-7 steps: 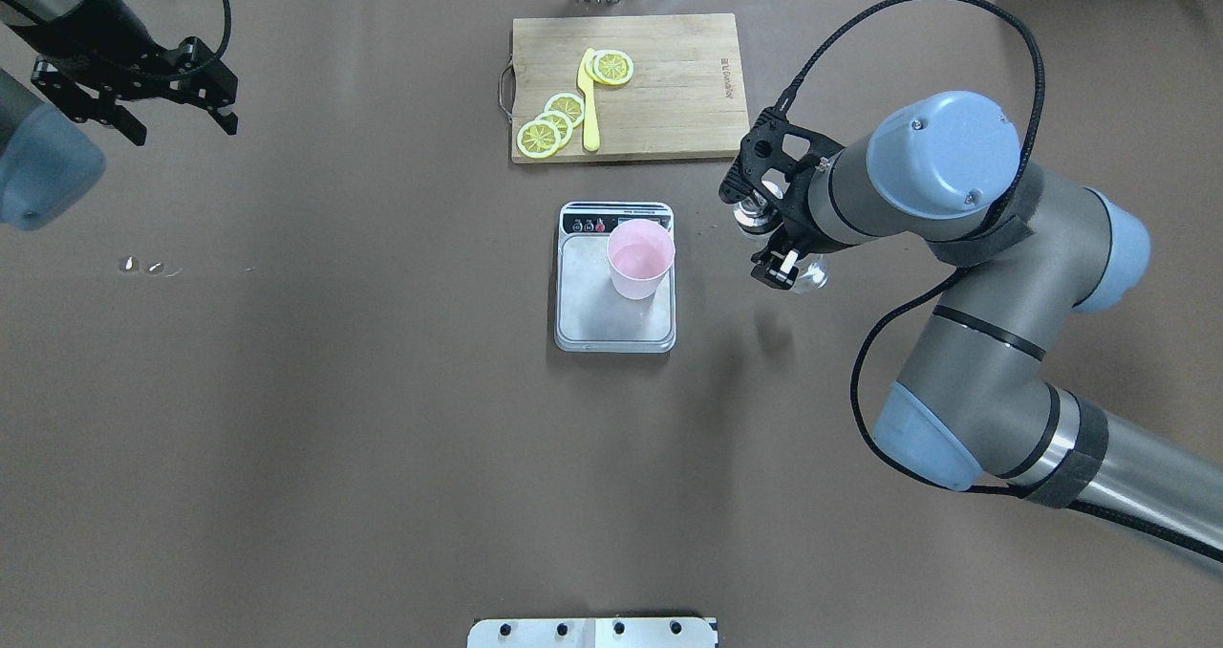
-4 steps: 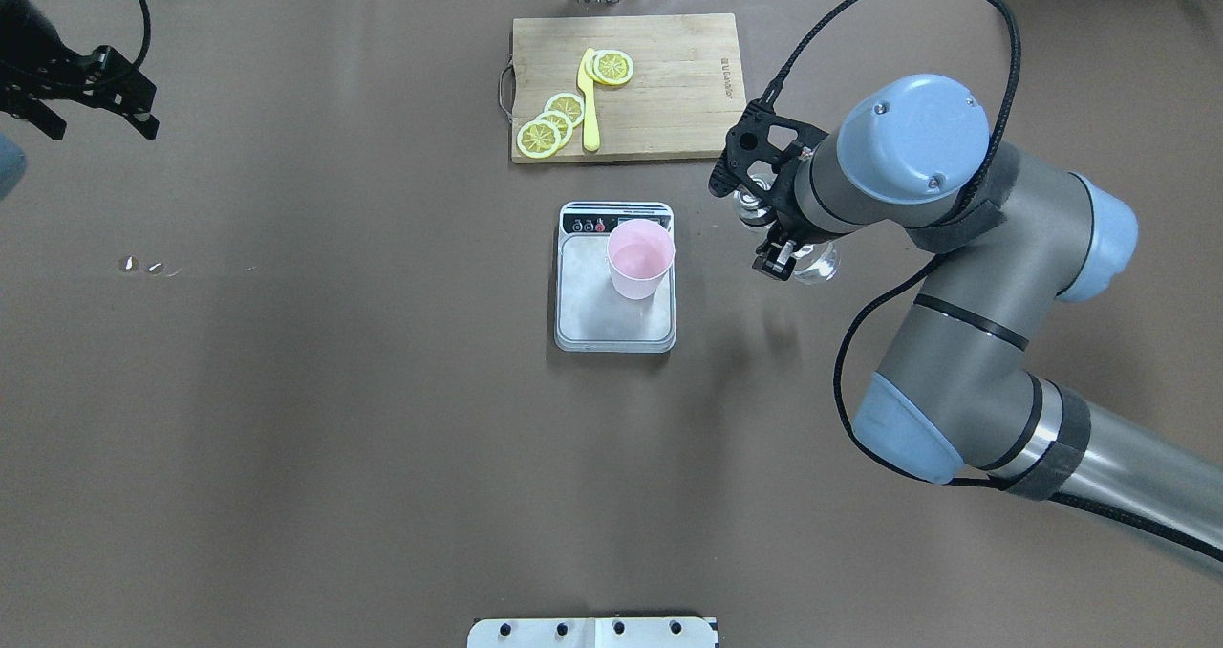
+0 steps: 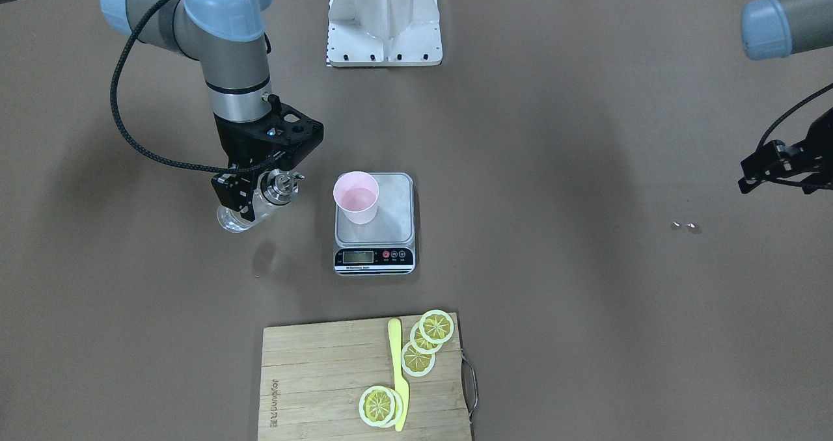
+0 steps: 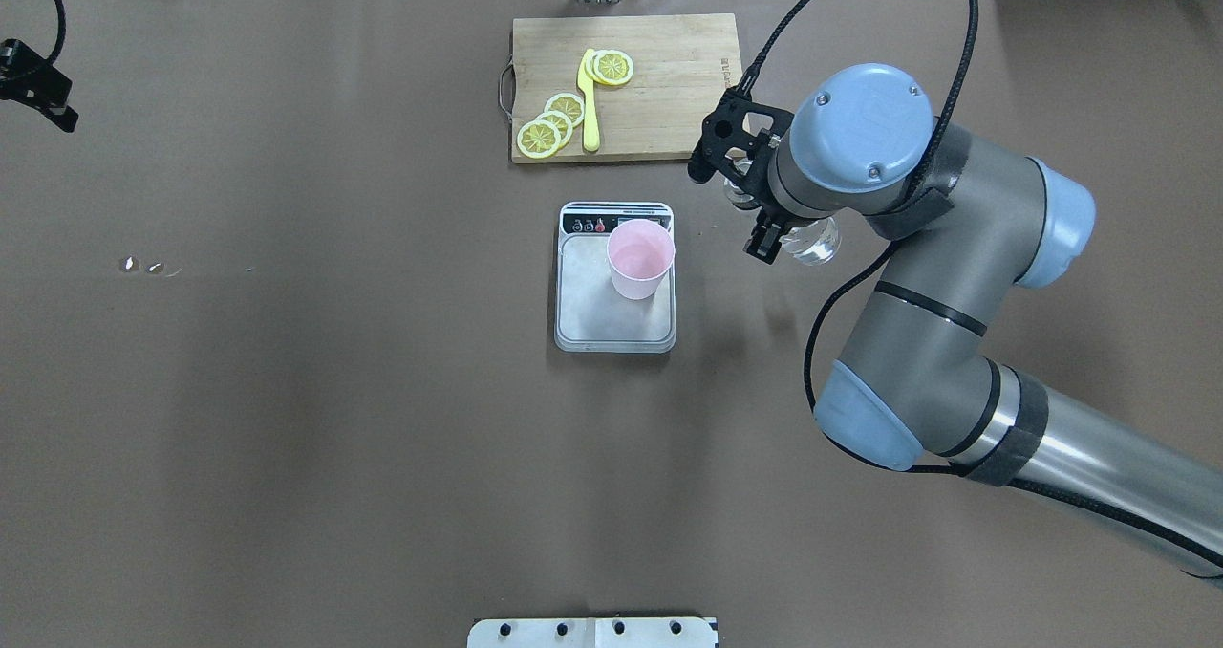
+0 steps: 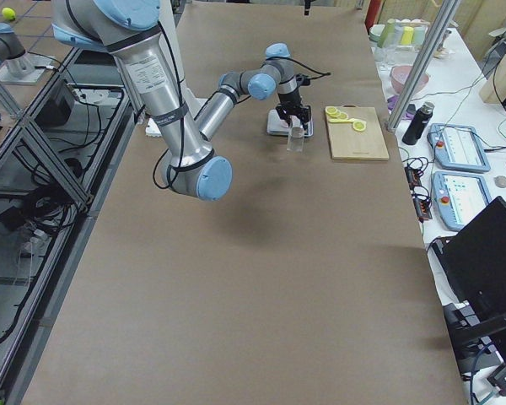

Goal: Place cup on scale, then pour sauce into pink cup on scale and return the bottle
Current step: 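Move the sauce bottle with the right gripper above the pink cup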

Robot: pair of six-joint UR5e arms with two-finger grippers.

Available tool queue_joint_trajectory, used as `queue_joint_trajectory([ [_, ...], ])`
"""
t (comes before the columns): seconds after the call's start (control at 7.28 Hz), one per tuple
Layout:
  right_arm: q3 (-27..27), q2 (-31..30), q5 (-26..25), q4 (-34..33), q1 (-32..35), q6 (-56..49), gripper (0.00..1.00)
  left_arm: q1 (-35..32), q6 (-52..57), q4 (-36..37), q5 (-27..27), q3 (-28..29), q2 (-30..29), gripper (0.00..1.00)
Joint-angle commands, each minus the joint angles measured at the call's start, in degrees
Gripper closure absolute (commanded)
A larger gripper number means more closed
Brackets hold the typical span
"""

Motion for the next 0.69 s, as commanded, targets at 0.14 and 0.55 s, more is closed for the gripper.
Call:
queue_joint_trajectory([
  [0.14,-1.77,2.07,-3.96,-2.61,-3.39,0.66,0.36,-4.84,9.83,-0.73,-0.13,3.02,2.42,0.02],
  [0.55,-1.85,3.12,-5.63,-6.11,-4.8,1.1,0.36,-6.17,10.92,-5.54,-0.65,9.95,2.51,0.02],
])
